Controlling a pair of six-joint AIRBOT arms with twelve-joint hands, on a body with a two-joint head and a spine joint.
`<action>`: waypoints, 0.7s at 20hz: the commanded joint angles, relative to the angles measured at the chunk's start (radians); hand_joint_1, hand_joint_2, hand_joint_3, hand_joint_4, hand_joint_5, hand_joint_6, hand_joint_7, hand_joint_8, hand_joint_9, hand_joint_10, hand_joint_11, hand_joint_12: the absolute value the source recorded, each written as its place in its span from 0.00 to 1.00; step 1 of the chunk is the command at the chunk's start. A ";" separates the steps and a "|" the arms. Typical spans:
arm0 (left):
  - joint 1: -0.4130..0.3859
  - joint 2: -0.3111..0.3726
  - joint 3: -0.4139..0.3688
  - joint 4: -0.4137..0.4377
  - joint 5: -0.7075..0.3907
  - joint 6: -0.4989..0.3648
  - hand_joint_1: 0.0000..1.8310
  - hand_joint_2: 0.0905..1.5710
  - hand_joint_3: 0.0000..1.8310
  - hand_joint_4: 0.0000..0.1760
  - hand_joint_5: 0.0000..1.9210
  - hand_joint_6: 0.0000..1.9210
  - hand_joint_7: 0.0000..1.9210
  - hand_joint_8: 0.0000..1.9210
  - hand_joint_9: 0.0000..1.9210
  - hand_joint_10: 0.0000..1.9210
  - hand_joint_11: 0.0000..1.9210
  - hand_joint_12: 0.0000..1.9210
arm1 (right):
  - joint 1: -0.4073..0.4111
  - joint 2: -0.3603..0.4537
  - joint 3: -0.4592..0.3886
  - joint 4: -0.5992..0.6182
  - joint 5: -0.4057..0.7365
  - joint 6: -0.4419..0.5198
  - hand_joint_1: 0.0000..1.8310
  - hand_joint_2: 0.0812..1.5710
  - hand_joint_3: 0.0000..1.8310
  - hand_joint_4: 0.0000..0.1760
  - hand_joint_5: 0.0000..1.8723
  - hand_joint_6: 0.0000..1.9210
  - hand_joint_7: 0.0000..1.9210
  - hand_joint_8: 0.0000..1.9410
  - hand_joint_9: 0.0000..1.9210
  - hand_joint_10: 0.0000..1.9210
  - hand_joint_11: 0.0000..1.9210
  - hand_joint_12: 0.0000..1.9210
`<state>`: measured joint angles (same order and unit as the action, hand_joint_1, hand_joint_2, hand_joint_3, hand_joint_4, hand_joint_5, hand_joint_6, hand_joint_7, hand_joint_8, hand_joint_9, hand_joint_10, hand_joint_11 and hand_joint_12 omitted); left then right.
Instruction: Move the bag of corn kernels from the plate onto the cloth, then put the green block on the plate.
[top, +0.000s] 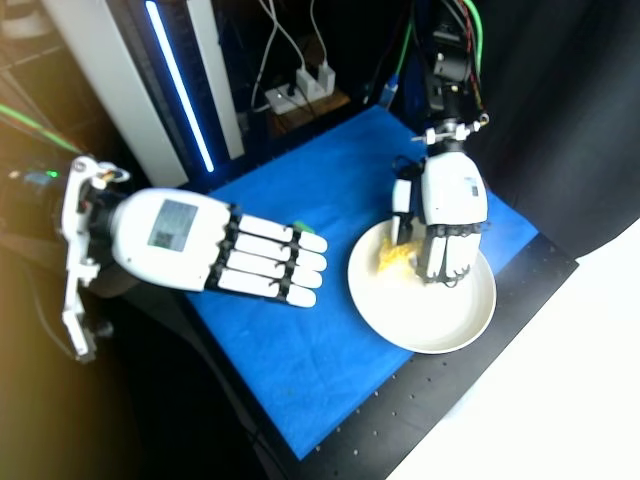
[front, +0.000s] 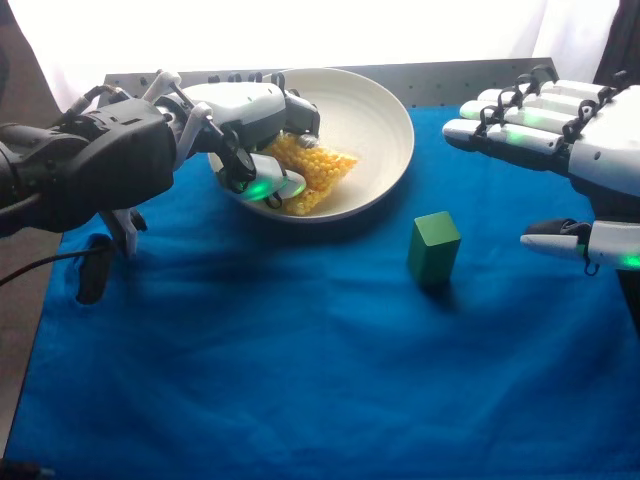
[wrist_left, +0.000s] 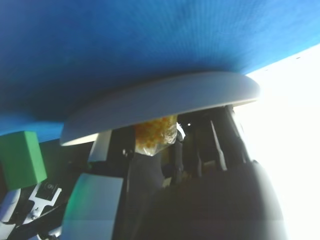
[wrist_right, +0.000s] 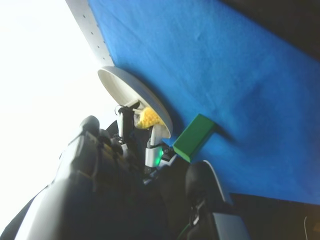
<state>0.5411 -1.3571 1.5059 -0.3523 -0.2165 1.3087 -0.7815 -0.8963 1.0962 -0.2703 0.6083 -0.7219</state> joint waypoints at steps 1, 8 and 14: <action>0.000 0.002 -0.002 0.009 -0.057 0.009 0.55 0.90 0.00 0.00 0.26 0.89 0.18 0.90 0.14 0.90 0.21 1.00 | 0.013 -0.004 0.000 0.022 0.111 0.003 0.37 0.83 0.00 0.00 0.00 0.00 0.00 0.00 0.00 0.00 0.00 0.14; -0.031 0.150 -0.171 0.067 -0.264 0.010 0.57 0.90 0.01 0.11 0.21 0.82 0.22 0.96 0.24 0.98 0.33 1.00 | 0.011 -0.005 -0.001 0.022 0.111 0.012 0.29 0.84 0.00 0.00 0.00 0.00 0.00 0.00 0.00 0.00 0.00 0.23; 0.021 0.318 -0.398 0.232 -0.528 -0.056 0.56 0.89 0.00 0.12 0.25 0.87 0.25 0.92 0.24 0.94 0.33 1.00 | 0.003 -0.004 -0.004 0.026 0.111 0.027 0.29 0.84 0.00 0.00 0.00 0.00 0.00 0.00 0.00 0.00 0.00 0.29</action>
<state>0.5774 -1.0344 1.0893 -0.1215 -0.6144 1.2518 -0.7887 -0.9012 1.0939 -0.2665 0.6086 -0.6975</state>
